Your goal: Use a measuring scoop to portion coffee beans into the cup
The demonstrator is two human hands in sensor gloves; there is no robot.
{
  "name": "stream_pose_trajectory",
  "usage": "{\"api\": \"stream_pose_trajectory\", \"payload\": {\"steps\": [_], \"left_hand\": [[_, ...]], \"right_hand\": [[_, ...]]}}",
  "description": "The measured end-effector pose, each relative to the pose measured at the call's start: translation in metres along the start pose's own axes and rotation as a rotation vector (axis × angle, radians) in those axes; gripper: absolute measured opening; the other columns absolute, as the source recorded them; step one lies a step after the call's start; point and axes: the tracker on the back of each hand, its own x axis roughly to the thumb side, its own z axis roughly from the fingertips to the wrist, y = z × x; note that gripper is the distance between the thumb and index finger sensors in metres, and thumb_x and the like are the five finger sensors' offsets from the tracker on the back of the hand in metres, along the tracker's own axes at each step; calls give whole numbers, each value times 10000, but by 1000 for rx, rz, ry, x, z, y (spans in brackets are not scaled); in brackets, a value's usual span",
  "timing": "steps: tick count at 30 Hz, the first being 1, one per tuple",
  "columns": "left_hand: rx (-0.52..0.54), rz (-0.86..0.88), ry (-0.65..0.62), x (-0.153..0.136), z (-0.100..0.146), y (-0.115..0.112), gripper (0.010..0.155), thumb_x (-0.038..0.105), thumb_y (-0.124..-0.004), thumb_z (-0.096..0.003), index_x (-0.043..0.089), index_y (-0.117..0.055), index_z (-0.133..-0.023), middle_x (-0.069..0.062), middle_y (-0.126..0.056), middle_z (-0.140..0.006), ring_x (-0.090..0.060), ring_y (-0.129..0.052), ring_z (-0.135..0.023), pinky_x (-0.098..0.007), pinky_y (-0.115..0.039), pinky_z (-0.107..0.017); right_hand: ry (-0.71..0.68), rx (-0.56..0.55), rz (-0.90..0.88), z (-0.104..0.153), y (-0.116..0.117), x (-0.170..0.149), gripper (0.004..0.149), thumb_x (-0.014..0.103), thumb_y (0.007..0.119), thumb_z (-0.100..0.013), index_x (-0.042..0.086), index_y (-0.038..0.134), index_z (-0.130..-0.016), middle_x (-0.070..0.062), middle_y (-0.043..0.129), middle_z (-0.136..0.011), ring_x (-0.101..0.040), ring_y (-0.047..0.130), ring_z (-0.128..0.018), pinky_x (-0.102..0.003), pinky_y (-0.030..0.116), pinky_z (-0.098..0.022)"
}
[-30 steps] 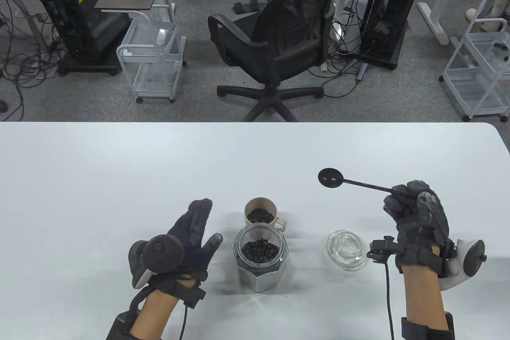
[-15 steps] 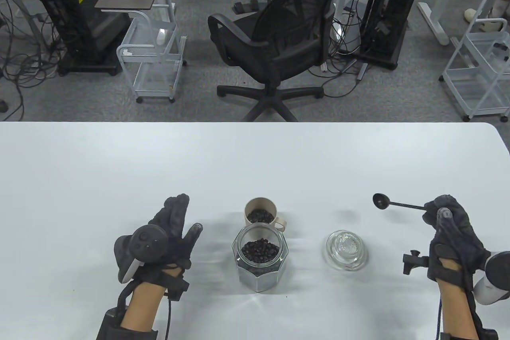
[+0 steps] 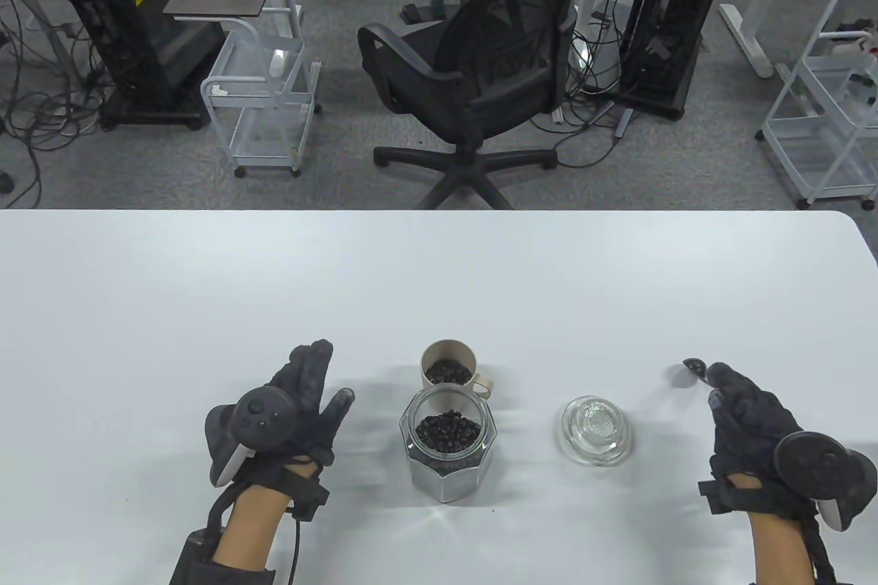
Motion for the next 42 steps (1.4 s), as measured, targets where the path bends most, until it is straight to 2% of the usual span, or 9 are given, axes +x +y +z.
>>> {"api": "stream_pose_trajectory", "payload": {"steps": [4, 10, 18, 31, 42], "left_hand": [[1, 7, 4, 0, 1, 0, 832, 714, -541, -473, 266, -351, -1148, -192, -429, -1196, -552, -569, -1044, -741, -436, -688], [0, 21, 8, 0, 1, 0, 835, 713, -541, -474, 260, -352, -1149, -194, -429, -1194, -557, -569, -1040, -743, -434, -685], [-29, 19, 3, 2, -1, -6, 835, 712, -543, -473, 257, -354, -1148, -197, -433, -1192, -558, -570, -1038, -744, -434, -683], [-14, 34, -13, 4, 1, -6, 831, 709, -546, -473, 256, -367, -1146, -197, -444, -1190, -557, -576, -1036, -744, -435, -683], [-10, 40, -6, 3, 1, -3, 832, 710, -544, -474, 256, -364, -1147, -196, -441, -1191, -556, -575, -1038, -743, -434, -685]], "right_hand": [[0, 134, 66, -1, 14, 3, 425, 259, 821, -493, 181, 821, -910, -218, 823, -912, -544, 875, -799, -709, 670, -527], [12, 319, 179, 1, 39, 0, 479, 249, 870, -465, 180, 795, -934, -176, 766, -965, -558, 812, -871, -733, 646, -540], [-4, 474, 369, 2, 62, 1, 524, 257, 907, -441, 201, 778, -946, -145, 724, -989, -546, 802, -891, -728, 647, -549], [-62, 571, 533, 7, 89, 2, 569, 299, 931, -424, 209, 759, -959, -139, 694, -996, -538, 816, -880, -702, 673, -549], [27, 628, 469, 9, 92, -1, 560, 273, 869, -461, 182, 714, -991, -171, 635, -1029, -592, 686, -925, -708, 644, -561]]}}
